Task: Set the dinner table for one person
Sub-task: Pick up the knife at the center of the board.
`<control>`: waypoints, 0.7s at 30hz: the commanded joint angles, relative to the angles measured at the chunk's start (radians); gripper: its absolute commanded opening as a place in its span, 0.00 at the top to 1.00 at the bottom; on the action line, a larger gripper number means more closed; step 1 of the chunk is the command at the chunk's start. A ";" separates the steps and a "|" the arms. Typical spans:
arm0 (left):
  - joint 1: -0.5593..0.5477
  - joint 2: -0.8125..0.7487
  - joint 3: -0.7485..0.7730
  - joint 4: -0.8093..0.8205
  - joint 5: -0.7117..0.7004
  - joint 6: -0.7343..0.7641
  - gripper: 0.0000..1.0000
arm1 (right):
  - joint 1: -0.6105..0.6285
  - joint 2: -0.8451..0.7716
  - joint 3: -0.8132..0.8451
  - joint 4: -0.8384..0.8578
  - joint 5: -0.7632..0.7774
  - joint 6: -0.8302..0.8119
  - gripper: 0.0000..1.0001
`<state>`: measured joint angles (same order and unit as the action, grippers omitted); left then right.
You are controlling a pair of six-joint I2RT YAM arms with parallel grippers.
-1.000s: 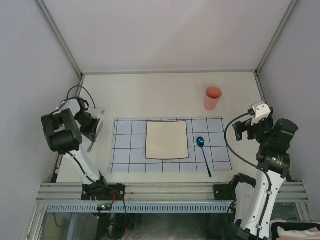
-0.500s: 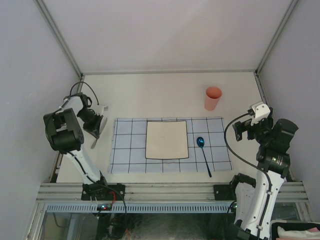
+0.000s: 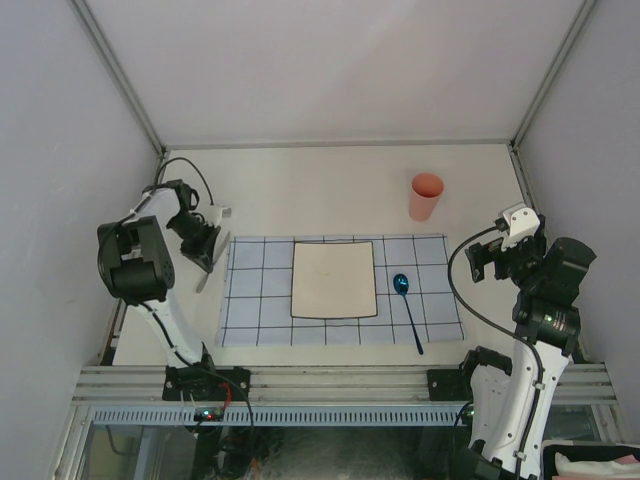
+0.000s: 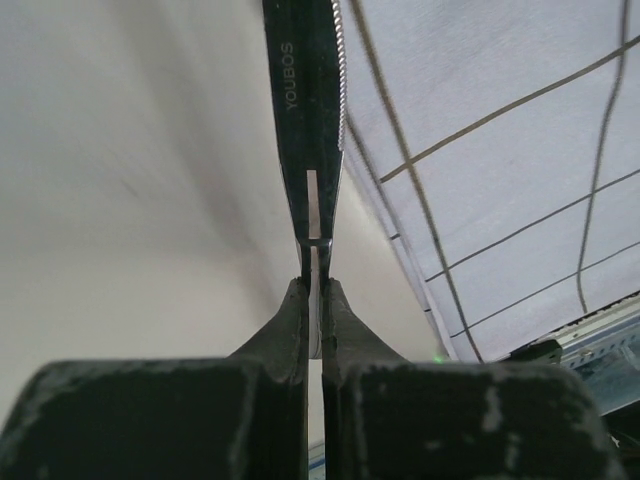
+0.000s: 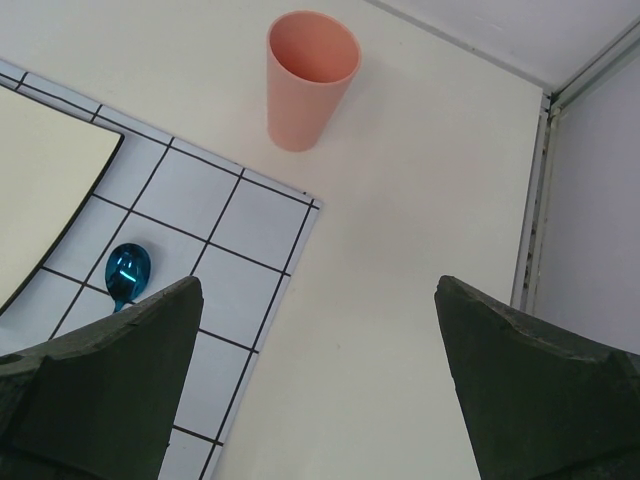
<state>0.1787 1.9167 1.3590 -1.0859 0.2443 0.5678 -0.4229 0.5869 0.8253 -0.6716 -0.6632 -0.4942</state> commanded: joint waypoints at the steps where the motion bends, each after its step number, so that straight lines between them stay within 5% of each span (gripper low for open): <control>1: -0.019 -0.022 0.032 -0.040 0.111 -0.022 1.00 | 0.006 -0.008 0.008 0.010 -0.001 -0.012 0.00; 21: -0.090 -0.053 -0.024 0.017 0.315 -0.149 1.00 | 0.014 -0.017 0.005 0.012 0.004 -0.014 0.00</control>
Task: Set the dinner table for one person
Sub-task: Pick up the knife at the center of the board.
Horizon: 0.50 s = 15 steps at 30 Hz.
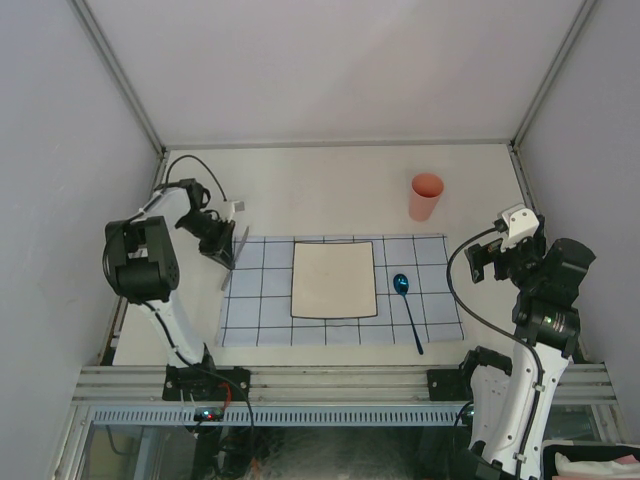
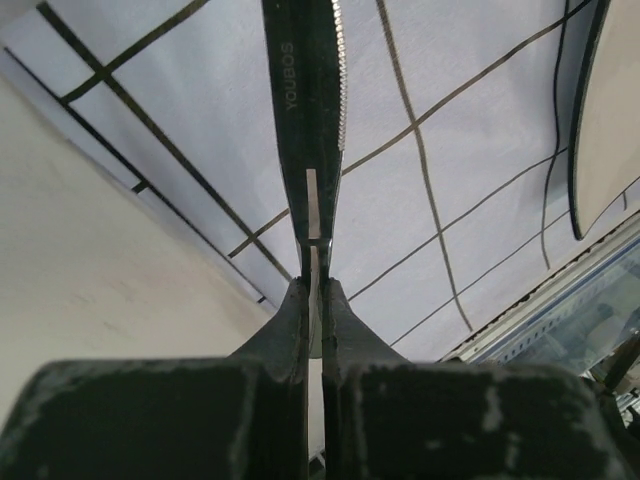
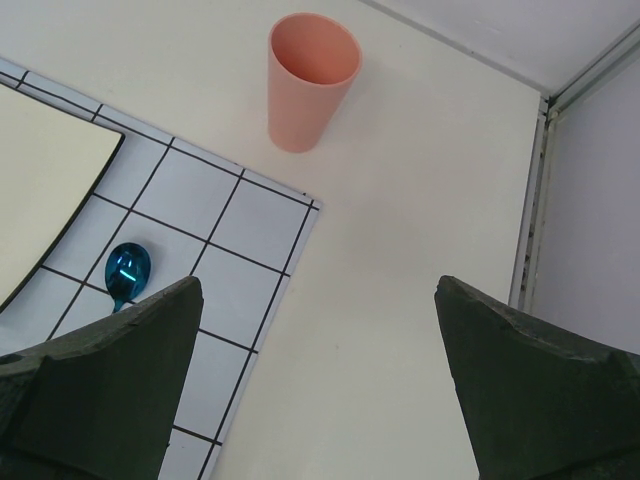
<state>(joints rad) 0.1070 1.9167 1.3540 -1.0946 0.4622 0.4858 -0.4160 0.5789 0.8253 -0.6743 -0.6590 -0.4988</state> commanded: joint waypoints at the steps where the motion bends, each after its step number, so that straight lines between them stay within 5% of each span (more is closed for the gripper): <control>1: -0.022 -0.058 -0.022 0.037 0.099 -0.078 1.00 | 0.006 -0.008 0.006 0.015 0.001 -0.008 0.00; 15: -0.053 -0.127 -0.174 0.221 0.053 -0.194 1.00 | -0.008 0.006 -0.006 0.049 0.002 0.014 0.00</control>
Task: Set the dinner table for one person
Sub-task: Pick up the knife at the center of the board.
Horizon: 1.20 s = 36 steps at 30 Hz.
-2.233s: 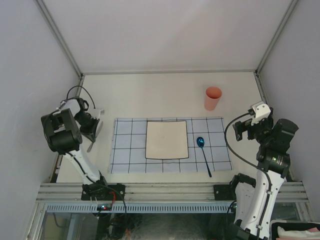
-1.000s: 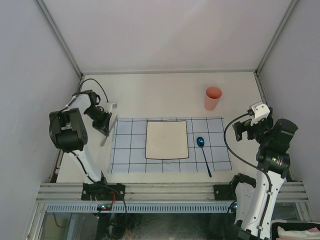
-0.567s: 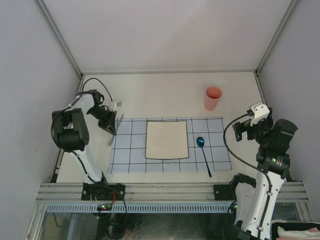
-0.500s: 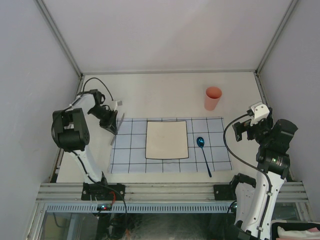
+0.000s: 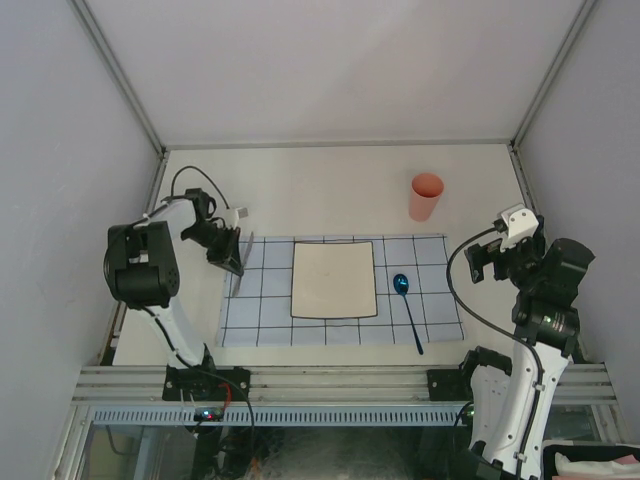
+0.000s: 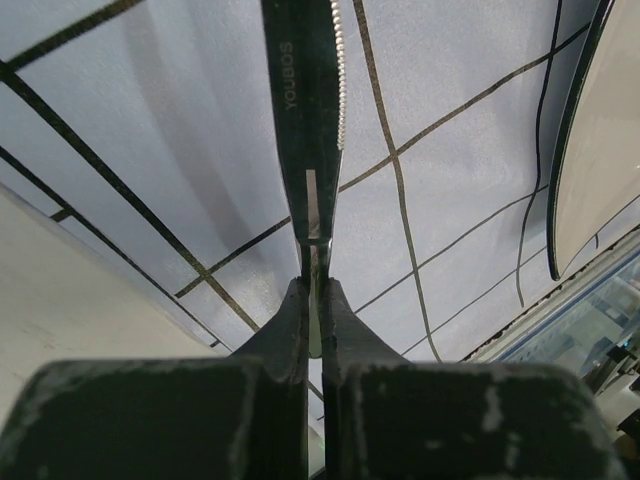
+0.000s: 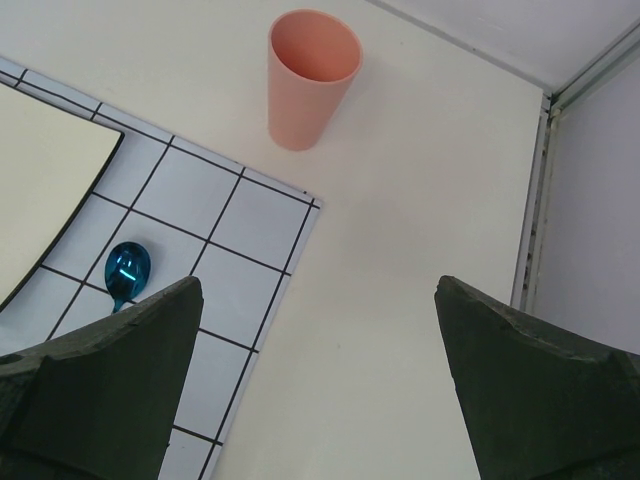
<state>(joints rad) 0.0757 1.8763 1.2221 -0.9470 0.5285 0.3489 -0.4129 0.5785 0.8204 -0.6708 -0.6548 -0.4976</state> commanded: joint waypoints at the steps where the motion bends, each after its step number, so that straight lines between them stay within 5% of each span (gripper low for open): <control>1: -0.024 -0.093 -0.050 0.085 -0.029 -0.067 1.00 | -0.019 0.009 -0.002 0.047 -0.004 0.016 0.00; 14: -0.047 -0.107 -0.095 0.100 0.069 -0.160 1.00 | -0.048 0.006 -0.015 0.066 -0.011 0.013 0.00; 36: -0.099 -0.237 -0.168 0.120 0.031 -0.287 1.00 | -0.056 0.007 -0.024 0.080 -0.014 0.014 0.00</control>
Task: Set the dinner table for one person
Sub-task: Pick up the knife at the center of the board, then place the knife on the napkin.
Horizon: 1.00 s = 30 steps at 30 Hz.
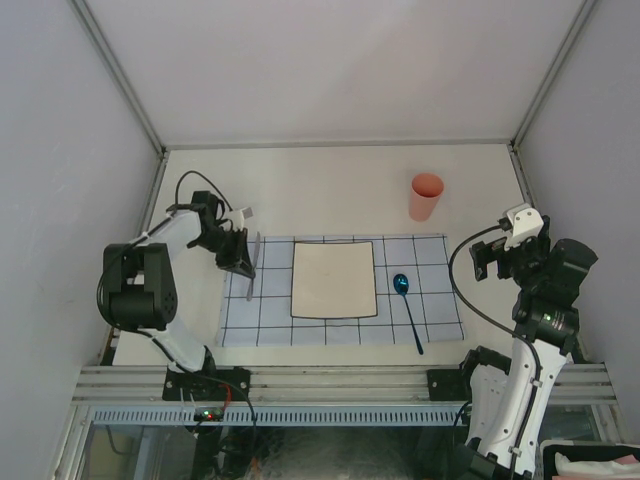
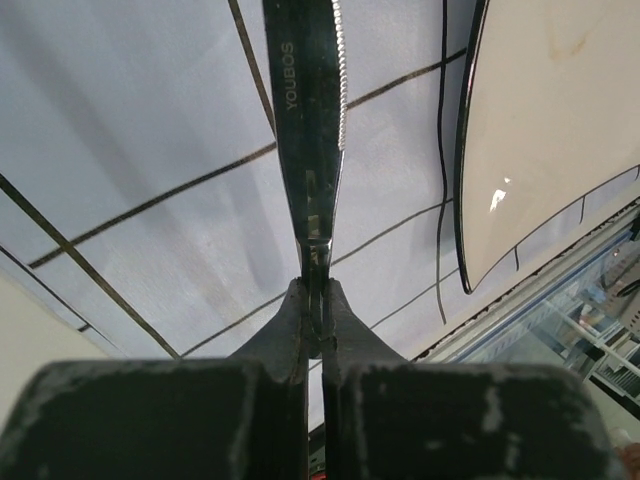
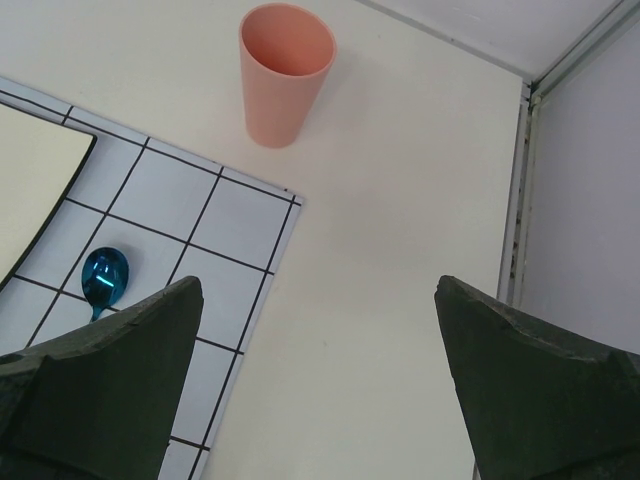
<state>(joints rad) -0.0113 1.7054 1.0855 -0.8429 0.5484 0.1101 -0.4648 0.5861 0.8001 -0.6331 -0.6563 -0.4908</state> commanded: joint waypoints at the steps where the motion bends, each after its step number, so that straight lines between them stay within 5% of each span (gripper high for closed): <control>1: -0.012 -0.068 -0.034 0.015 0.021 -0.057 1.00 | -0.005 0.000 -0.004 0.042 -0.012 0.006 0.00; 30: -0.027 0.072 -0.124 0.168 0.093 -0.150 1.00 | -0.004 -0.003 -0.003 0.036 -0.017 0.002 0.00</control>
<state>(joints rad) -0.0269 1.7695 0.9684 -0.7101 0.6052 -0.0193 -0.4648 0.5861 0.7967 -0.6315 -0.6594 -0.4911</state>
